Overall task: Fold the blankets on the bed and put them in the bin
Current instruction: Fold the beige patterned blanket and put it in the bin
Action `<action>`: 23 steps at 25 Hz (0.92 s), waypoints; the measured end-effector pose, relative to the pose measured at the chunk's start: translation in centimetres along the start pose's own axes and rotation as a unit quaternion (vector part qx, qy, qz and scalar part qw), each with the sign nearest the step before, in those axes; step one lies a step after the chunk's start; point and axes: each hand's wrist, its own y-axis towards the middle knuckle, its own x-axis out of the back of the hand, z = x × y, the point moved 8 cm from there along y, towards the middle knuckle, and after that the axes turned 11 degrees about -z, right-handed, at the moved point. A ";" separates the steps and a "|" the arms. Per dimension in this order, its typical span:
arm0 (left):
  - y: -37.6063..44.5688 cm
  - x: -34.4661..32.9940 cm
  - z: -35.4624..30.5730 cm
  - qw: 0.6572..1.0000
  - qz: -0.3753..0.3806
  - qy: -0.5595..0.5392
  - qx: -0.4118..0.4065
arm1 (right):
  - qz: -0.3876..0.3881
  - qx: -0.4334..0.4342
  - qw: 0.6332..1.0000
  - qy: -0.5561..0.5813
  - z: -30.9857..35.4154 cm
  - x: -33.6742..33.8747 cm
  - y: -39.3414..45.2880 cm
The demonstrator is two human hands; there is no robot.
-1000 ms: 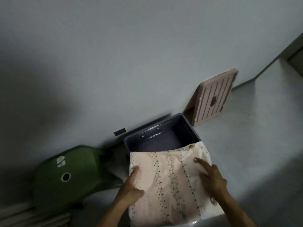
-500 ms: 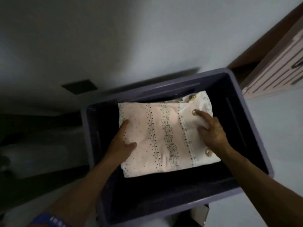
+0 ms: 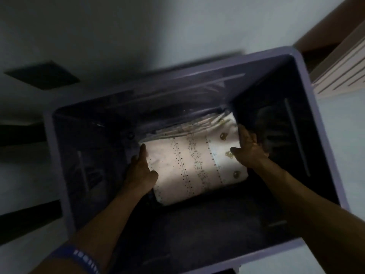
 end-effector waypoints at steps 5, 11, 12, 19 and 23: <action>-9.8 13.2 -9.9 0.962 -0.083 0.157 -0.208 | -0.066 0.072 0.990 0.103 4.9 10.8 -12.3; -30.6 30.4 -26.9 0.895 -0.120 0.231 -0.362 | -0.217 0.094 0.971 0.032 9.5 34.2 -31.8; -34.6 32.7 -29.3 0.884 -0.126 0.235 -0.383 | -0.244 0.086 0.966 0.014 9.6 38.1 -34.8; -59.4 37.4 -46.5 0.759 -0.134 0.284 -0.570 | -0.425 -0.074 0.902 0.033 -2.9 60.4 -52.3; -72.6 29.5 -56.8 0.704 -0.124 0.262 -0.648 | -0.454 -0.164 0.874 0.058 -19.1 67.8 -57.5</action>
